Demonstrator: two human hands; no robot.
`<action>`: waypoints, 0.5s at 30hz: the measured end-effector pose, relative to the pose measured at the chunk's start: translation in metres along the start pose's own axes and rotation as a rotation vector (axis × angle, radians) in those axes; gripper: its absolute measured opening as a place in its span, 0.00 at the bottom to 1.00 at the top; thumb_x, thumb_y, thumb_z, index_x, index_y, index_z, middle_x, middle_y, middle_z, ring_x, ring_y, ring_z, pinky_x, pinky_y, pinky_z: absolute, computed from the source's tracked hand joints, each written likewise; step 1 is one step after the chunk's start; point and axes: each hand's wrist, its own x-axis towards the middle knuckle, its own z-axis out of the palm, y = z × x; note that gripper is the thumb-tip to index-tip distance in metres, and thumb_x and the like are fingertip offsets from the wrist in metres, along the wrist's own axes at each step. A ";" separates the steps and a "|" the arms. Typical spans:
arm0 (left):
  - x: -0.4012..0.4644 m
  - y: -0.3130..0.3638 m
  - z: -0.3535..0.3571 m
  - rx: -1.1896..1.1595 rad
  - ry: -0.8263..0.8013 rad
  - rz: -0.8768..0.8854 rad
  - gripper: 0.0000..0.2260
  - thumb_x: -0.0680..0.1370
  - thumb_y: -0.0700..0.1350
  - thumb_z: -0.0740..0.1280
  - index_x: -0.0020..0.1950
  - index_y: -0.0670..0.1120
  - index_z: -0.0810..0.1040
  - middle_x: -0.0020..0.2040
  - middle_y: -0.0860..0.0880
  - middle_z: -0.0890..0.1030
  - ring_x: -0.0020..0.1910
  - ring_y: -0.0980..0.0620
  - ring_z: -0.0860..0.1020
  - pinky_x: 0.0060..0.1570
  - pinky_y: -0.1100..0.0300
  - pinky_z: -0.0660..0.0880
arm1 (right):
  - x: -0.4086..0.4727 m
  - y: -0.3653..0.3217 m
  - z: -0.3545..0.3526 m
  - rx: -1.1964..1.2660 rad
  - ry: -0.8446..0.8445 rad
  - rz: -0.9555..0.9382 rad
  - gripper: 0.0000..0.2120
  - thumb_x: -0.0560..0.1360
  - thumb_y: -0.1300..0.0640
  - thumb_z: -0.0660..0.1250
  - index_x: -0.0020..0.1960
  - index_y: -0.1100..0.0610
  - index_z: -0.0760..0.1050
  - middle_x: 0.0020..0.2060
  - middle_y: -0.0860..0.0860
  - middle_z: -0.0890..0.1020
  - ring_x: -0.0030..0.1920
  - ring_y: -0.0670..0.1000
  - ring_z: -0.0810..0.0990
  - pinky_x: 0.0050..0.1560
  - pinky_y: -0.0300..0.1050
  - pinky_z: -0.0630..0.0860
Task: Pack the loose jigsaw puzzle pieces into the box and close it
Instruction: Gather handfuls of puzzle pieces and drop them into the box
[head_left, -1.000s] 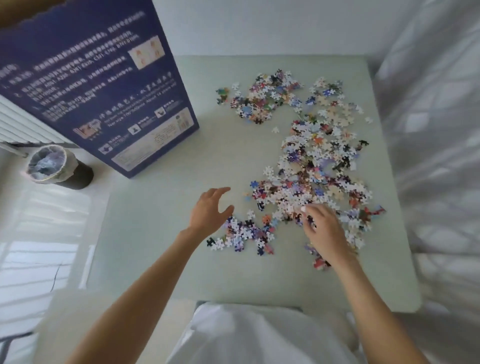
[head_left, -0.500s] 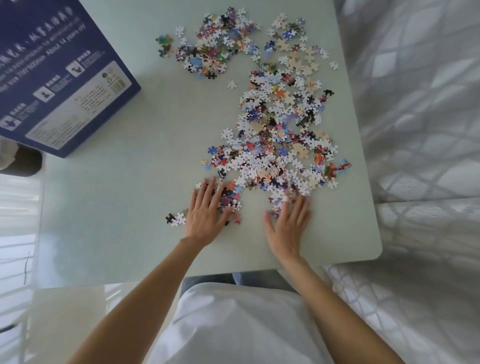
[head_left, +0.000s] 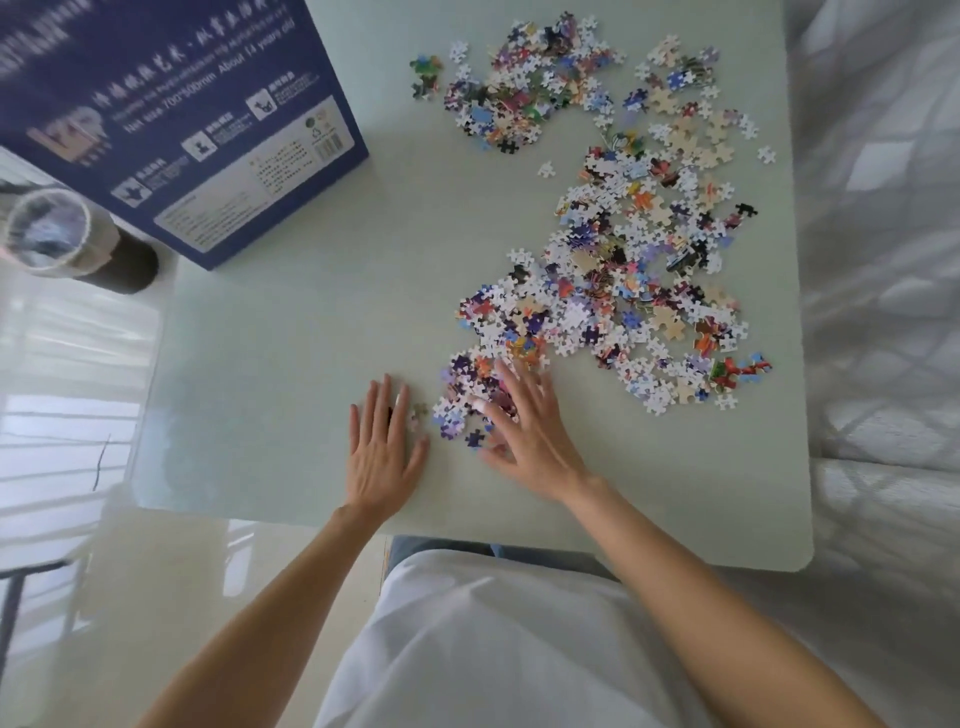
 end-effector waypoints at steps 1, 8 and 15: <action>0.003 0.003 0.002 0.015 -0.012 0.034 0.28 0.79 0.57 0.47 0.77 0.46 0.50 0.77 0.45 0.48 0.76 0.50 0.42 0.73 0.52 0.39 | -0.004 0.000 0.002 -0.035 -0.071 -0.058 0.23 0.73 0.44 0.63 0.66 0.50 0.68 0.75 0.57 0.52 0.75 0.59 0.46 0.72 0.65 0.49; 0.071 0.064 0.002 -0.029 -0.059 0.216 0.26 0.79 0.55 0.39 0.76 0.48 0.41 0.76 0.49 0.42 0.75 0.52 0.39 0.72 0.59 0.32 | 0.002 0.037 -0.022 0.065 -0.053 0.113 0.14 0.76 0.52 0.61 0.61 0.53 0.74 0.73 0.55 0.60 0.75 0.56 0.52 0.74 0.58 0.53; 0.107 0.104 -0.019 -0.338 -0.104 0.261 0.21 0.81 0.48 0.55 0.74 0.48 0.62 0.75 0.48 0.61 0.75 0.50 0.55 0.74 0.52 0.52 | -0.022 0.071 -0.078 0.230 0.249 0.480 0.10 0.73 0.59 0.70 0.54 0.59 0.80 0.61 0.56 0.75 0.63 0.56 0.70 0.63 0.58 0.70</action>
